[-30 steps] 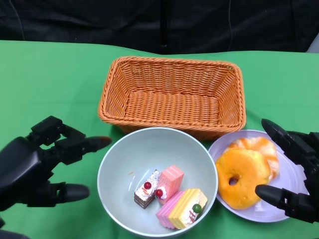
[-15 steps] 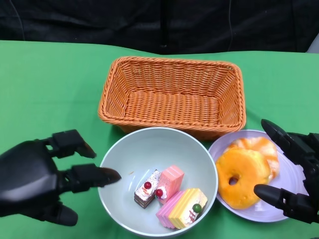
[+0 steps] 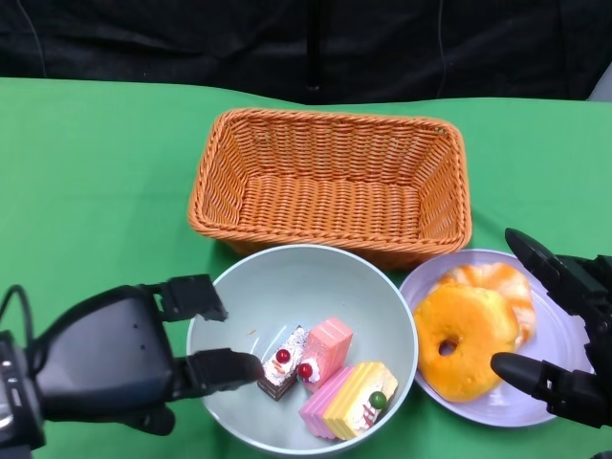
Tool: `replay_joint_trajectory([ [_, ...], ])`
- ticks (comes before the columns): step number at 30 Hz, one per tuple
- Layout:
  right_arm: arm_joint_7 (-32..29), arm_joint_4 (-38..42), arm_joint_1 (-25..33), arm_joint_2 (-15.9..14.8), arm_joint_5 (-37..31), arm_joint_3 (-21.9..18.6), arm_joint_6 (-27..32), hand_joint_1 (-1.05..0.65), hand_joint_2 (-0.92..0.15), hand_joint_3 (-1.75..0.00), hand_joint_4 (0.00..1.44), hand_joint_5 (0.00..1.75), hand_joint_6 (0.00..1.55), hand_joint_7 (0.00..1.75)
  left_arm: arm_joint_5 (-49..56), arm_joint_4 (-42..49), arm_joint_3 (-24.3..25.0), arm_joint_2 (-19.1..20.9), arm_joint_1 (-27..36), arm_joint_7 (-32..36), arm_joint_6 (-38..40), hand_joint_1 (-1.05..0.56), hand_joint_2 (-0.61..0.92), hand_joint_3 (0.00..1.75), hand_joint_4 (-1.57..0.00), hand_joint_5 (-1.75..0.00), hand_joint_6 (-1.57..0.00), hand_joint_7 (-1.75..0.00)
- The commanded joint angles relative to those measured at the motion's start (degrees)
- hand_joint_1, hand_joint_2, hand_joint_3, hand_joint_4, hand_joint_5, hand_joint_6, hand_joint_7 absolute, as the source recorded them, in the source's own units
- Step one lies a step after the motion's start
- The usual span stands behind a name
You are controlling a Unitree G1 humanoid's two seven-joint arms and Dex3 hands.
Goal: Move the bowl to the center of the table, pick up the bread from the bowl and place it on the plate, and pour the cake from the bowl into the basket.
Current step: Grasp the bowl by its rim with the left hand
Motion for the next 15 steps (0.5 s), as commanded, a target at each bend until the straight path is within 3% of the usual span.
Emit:
replay_joint_trajectory([
  [1,0.1,-0.3,0.2,0.2,0.4,-0.5,0.3,-0.60,-0.92,-0.30,0.03,0.79,0.28,0.03,2.6,1.8,-3.3,1.2,-2.1,3.6,2.1,-0.58,0.89,0.00,-0.32,-0.78,-0.59,-0.09],
  [10,0.8,-1.5,0.7,0.6,0.1,-0.3,1.3,-0.60,-0.92,-0.31,0.03,0.80,0.27,0.02,4.5,6.0,-11.8,1.3,-6.4,5.8,5.2,-0.56,0.88,0.00,-0.41,-0.73,-0.63,-0.05],
  [15,0.9,-1.6,0.7,0.7,0.3,-0.2,1.0,-0.61,-0.92,-0.31,0.03,0.80,0.28,0.02,5.7,11.7,-16.7,-0.5,-8.7,10.6,6.8,-0.55,0.80,0.00,-0.53,-0.73,-0.79,-0.10],
])
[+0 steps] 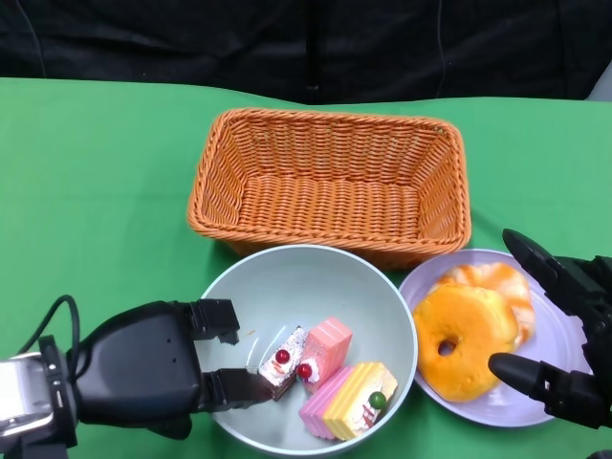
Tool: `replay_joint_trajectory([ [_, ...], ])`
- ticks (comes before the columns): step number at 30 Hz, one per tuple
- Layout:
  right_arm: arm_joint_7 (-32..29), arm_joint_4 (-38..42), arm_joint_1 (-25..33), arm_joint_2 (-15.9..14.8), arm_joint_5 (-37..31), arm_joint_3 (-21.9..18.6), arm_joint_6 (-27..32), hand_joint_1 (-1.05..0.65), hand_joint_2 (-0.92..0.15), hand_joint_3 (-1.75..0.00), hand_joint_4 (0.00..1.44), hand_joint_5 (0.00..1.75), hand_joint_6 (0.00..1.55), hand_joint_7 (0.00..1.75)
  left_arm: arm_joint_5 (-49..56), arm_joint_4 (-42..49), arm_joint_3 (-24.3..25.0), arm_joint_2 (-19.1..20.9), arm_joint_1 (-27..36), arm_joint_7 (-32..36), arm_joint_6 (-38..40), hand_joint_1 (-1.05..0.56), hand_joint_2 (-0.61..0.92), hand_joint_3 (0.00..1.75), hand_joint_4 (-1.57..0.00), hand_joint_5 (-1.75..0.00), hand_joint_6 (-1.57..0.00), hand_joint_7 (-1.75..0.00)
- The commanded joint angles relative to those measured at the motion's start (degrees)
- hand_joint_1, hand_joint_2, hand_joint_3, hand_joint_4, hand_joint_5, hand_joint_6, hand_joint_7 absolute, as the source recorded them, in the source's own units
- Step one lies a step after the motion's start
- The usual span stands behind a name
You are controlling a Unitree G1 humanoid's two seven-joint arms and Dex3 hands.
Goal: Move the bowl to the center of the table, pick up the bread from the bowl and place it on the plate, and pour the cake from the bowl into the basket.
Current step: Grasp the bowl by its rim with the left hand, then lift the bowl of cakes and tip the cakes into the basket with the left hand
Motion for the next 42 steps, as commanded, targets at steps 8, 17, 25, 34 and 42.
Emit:
replay_joint_trajectory([
  [8,-0.1,-0.3,0.3,0.1,0.8,-0.5,-0.4,-0.60,-0.92,-0.31,0.03,0.80,0.28,0.02,5.8,11.4,-11.5,-3.2,-6.1,13.5,4.9,-0.46,0.78,0.00,-0.75,-0.74,-1.04,-0.08],
  [17,-0.9,0.0,0.4,0.7,0.6,-0.6,-1.3,-0.60,-0.92,-0.32,0.07,0.79,0.30,0.03,11.4,24.1,-23.2,-7.7,-14.3,40.1,9.4,-0.44,0.76,0.00,-0.86,-1.71,-1.21,-0.52],
  [25,-2.0,0.1,0.4,1.7,0.5,-0.6,-2.0,-0.59,-0.92,-0.32,0.10,0.78,0.33,0.04,4.0,10.7,-20.8,-0.1,-12.0,35.2,4.1,-0.43,0.75,0.00,-0.97,-1.75,-0.95,-1.00],
  [34,-3.0,1.3,-0.4,1.6,0.7,-1.5,-2.7,-0.59,-0.92,-0.33,0.13,0.78,0.35,0.04,-10.3,-2.0,-10.7,6.3,-3.9,21.9,-3.9,-0.31,0.81,0.02,-0.99,-1.75,-0.84,-1.68],
  [42,-4.9,3.5,-1.1,2.3,1.9,-2.0,-5.0,-0.57,-0.92,-0.33,0.21,0.80,0.42,0.07,-25.4,-6.1,-2.6,4.4,1.0,8.1,-8.4,-0.19,0.76,0.01,-1.06,-1.75,-0.83,-1.75],
])
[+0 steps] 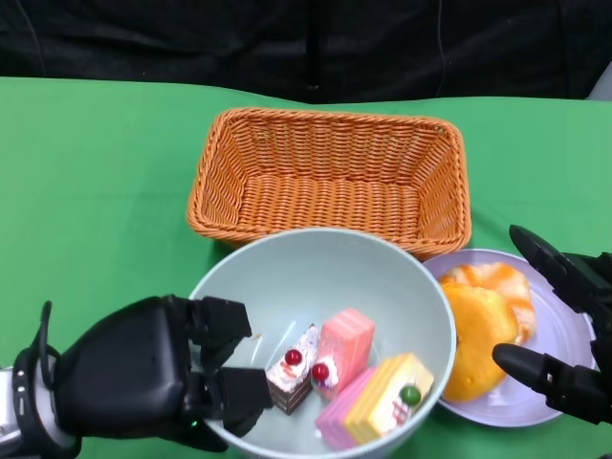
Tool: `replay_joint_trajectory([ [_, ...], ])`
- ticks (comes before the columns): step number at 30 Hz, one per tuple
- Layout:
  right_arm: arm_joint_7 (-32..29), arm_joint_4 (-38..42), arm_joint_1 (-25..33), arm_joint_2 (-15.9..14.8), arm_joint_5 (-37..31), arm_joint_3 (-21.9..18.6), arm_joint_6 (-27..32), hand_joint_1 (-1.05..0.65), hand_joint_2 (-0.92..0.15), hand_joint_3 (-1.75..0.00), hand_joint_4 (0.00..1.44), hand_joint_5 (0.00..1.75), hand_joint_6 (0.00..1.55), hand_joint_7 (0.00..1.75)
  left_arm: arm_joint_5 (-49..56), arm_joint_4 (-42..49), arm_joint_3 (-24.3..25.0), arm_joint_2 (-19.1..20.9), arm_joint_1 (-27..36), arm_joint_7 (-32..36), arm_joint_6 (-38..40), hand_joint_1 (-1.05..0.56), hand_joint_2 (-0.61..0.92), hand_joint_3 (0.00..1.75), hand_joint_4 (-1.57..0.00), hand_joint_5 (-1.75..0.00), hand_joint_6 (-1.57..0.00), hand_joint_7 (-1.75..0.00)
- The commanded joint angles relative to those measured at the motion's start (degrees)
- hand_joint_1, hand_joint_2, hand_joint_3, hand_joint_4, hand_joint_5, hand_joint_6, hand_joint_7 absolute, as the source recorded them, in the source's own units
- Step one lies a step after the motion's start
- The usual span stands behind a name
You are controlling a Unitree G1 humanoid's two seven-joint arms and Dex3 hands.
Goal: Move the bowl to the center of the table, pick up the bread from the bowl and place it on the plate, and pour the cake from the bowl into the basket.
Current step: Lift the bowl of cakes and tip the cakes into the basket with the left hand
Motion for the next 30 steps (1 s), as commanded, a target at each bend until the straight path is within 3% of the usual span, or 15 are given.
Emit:
replay_joint_trajectory([
  [1,-1.5,1.0,-0.4,0.6,1.3,-1.0,-1.0,-0.57,-0.92,-0.34,0.21,0.80,0.43,0.07,-9.2,-1.6,3.1,-1.0,1.0,-7.4,-1.4,-0.18,0.75,0.00,-1.07,-1.75,-0.84,-1.75],
  [4,-1.4,1.2,-0.3,0.7,1.4,-0.9,-1.1,-0.57,-0.92,-0.33,0.23,0.81,0.46,0.09,-16.7,-0.9,4.9,-3.4,1.5,-13.6,-1.9,-0.15,0.79,0.03,-1.10,-1.75,-0.83,-1.75],
  [5,-1.3,1.3,-0.3,0.8,1.4,-0.8,-1.1,-0.57,-0.92,-0.33,0.23,0.81,0.47,0.09,-18.4,-0.7,5.6,-4.0,1.7,-15.4,-2.0,-0.11,0.68,0.38,-1.10,-1.75,-0.83,-1.75],
  [6,-1.3,1.3,-0.3,0.8,1.4,-0.8,-1.2,-0.57,-0.92,-0.33,0.23,0.81,0.47,0.09,-19.5,-0.6,6.3,-4.6,2.0,-17.0,-2.2,-0.11,0.30,1.15,-1.10,-1.75,-0.83,-1.75],
  [7,-1.2,1.4,-0.3,0.8,1.4,-0.8,-1.2,-0.57,-0.92,-0.33,0.24,0.81,0.47,0.09,-20.2,-0.6,7.0,-5.1,2.3,-18.4,-2.4,-0.10,0.16,1.42,-1.10,-1.75,-0.83,-1.75],
  [9,-1.3,1.6,-0.3,0.9,1.3,-0.8,-1.3,-0.57,-0.92,-0.32,0.24,0.81,0.48,0.09,-21.5,0.0,8.5,-6.3,2.3,-20.6,-2.7,-0.09,0.05,1.64,-1.10,-1.75,-0.83,-1.75],
  [18,-1.6,1.9,-0.1,1.0,1.2,-0.8,-1.4,-0.55,-0.92,-0.30,0.25,0.81,0.50,0.10,-24.8,2.3,13.9,-11.1,2.3,-28.0,-4.5,-0.04,0.06,1.64,-1.09,-1.75,-0.81,-1.75],
  [21,0.6,2.0,0.2,3.4,11.3,-1.4,-2.7,-0.38,-0.92,-0.25,0.55,1.06,0.81,0.27,-27.5,3.3,15.7,-13.3,0.4,-30.5,-2.3,0.01,0.05,1.67,-1.09,-1.75,-0.85,-1.75],
  [23,1.7,2.0,0.2,4.1,14.7,-1.5,-3.2,-0.30,-0.91,-0.23,0.67,1.12,0.95,0.34,-28.5,3.7,16.4,-14.5,-0.2,-31.9,-2.0,0.02,0.05,1.71,-1.09,-1.75,-0.86,-1.75],
  [27,3.9,2.0,0.2,4.7,18.3,-1.7,-3.7,-0.28,-0.91,-0.23,0.76,1.14,1.02,0.39,-30.0,3.5,17.5,-16.0,-0.5,-34.9,-1.4,0.03,0.03,1.73,-1.09,-1.75,-0.87,-1.75],
  [30,5.6,1.9,0.2,4.9,20.4,-1.8,-3.7,-0.24,-0.88,-0.31,0.83,1.13,1.00,0.54,-32.1,2.9,17.8,-17.0,-0.4,-37.7,0.1,0.01,0.04,1.74,-1.09,-1.75,-0.88,-1.75],
])
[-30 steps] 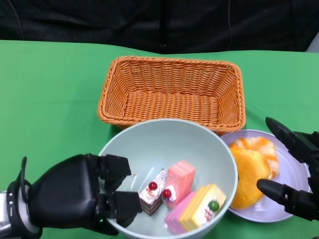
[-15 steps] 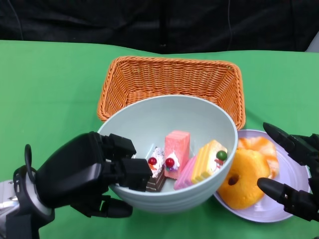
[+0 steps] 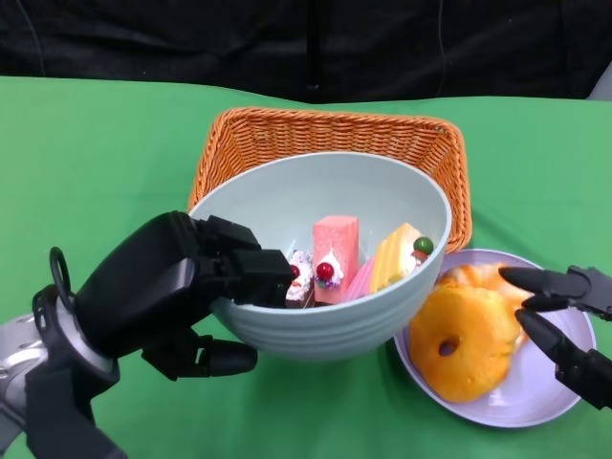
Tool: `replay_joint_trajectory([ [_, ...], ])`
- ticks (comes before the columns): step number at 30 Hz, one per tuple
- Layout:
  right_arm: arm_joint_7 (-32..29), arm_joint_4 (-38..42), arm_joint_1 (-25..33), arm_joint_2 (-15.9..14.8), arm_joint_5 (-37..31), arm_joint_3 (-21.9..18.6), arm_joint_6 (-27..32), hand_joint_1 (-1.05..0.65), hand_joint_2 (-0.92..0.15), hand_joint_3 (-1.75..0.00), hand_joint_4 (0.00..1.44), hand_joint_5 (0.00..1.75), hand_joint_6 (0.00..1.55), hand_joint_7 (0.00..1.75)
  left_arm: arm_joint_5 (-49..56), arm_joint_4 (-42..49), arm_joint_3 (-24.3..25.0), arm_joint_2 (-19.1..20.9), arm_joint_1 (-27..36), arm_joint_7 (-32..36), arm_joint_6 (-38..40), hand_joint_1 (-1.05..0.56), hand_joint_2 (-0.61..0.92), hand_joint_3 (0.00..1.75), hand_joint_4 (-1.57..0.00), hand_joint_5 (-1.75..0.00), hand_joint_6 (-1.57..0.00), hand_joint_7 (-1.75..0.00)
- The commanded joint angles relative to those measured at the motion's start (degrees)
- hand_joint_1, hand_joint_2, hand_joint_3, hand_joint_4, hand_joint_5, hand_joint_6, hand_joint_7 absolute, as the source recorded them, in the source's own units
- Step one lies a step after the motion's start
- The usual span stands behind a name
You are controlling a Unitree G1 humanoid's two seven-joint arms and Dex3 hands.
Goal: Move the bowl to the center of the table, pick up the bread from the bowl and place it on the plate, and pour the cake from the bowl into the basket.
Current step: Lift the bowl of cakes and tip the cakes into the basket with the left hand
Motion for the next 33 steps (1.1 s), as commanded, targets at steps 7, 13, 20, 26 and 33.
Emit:
replay_joint_trajectory([
  [7,4.2,-0.6,0.8,1.1,4.7,-1.3,0.4,-0.17,-0.63,-0.82,0.90,1.15,0.95,0.76,-6.3,-2.3,2.3,-2.7,-0.2,-7.1,3.7,-0.01,0.07,1.75,-1.08,-1.75,-0.88,-1.75],
  [13,5.5,-0.5,0.9,1.1,3.5,-1.5,0.7,-0.15,-0.48,-1.09,0.96,1.29,0.94,0.91,-13.6,-3.9,1.9,-6.1,-0.2,-13.3,10.2,-0.03,0.11,1.75,-1.08,-1.75,-0.88,-1.75],
  [20,5.4,1.4,0.5,1.8,1.7,-1.1,-0.3,-0.18,-0.43,-1.17,0.93,1.43,0.90,1.04,-22.5,-2.3,2.6,-13.6,-2.0,-19.1,19.2,0.00,0.14,1.75,-1.10,-1.75,-0.91,-1.75],
  [26,5.6,1.4,0.5,2.0,1.6,-1.0,-0.1,-0.19,-0.44,-1.17,0.92,1.43,0.88,1.05,-23.7,-2.3,3.8,-16.2,-2.2,-21.0,21.8,0.00,0.16,1.75,-1.10,-1.75,-0.91,-1.75],
  [33,5.8,1.5,0.5,2.1,1.6,-1.1,-0.2,-0.19,-0.45,-1.15,0.92,1.43,0.88,1.06,-23.3,-2.1,5.0,-17.3,-2.2,-22.1,22.2,0.00,0.16,1.75,-1.10,-1.75,-0.90,-1.75],
])
